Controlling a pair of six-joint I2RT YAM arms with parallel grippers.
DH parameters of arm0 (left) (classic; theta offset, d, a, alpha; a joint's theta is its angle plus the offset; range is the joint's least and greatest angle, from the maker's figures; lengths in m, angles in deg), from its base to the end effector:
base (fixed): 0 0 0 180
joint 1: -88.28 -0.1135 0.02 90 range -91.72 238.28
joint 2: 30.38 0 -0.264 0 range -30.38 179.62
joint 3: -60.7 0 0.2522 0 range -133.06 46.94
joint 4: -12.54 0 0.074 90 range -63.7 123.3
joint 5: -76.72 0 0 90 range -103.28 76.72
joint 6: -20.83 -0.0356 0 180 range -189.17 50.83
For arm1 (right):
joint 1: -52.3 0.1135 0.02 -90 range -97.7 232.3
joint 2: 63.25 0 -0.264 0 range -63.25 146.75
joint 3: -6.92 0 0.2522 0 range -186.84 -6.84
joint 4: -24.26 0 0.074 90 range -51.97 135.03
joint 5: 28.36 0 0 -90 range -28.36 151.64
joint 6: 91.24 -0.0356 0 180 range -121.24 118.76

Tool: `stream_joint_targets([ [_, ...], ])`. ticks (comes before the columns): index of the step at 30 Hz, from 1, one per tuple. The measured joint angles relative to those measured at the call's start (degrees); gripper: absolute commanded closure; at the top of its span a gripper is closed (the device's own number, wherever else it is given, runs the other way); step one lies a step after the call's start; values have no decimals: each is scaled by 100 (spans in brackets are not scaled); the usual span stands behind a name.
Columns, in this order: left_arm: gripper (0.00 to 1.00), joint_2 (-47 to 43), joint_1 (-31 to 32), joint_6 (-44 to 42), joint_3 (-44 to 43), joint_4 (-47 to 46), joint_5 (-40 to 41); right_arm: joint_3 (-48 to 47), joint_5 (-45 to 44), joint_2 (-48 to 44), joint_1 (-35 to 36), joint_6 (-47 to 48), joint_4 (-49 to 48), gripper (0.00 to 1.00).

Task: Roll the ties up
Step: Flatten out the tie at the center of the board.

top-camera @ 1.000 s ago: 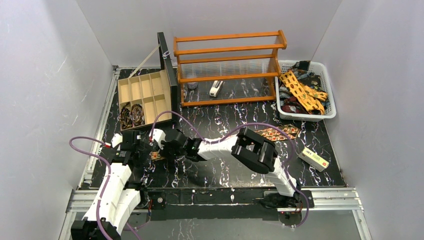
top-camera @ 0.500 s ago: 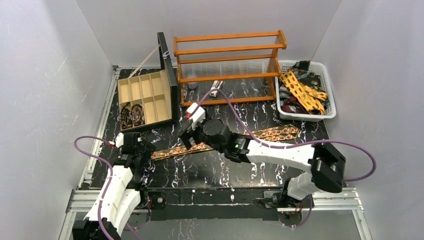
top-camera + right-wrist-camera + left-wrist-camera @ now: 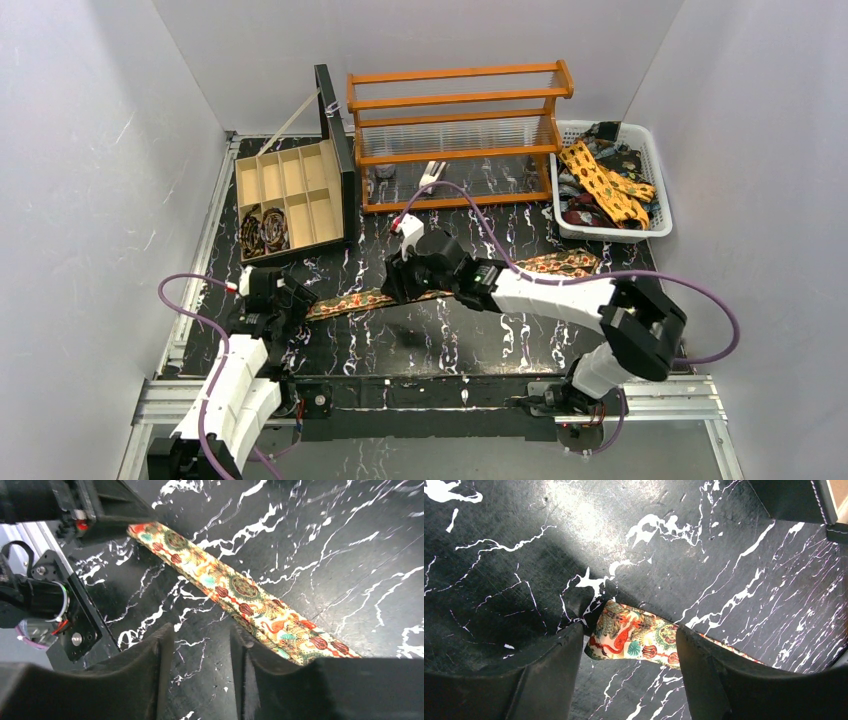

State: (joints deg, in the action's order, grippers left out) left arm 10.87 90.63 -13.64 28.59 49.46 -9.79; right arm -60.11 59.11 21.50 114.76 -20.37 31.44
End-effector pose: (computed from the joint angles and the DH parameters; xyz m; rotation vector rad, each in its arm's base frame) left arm 0.1465 -0.0038 0.1686 -1.1059 2.1433 -0.4065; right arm 0.1565 0.2967 0.2535 -0.7523 1.9746 0.8458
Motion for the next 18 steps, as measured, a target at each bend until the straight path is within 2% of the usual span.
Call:
stream_joint_targets([
  [6, 44, 144, 0, -13, -2, -11, -31, -409, 990, 1154, -330, -636, 144, 72],
  [10, 41, 192, 0, -50, -52, 59, 13, -861, 1241, 1799, -317, -1029, 332, 76],
  [18, 37, 210, 0, -70, -328, 337, 212, -1464, 1458, 2520, -273, -2262, 68, 76],
])
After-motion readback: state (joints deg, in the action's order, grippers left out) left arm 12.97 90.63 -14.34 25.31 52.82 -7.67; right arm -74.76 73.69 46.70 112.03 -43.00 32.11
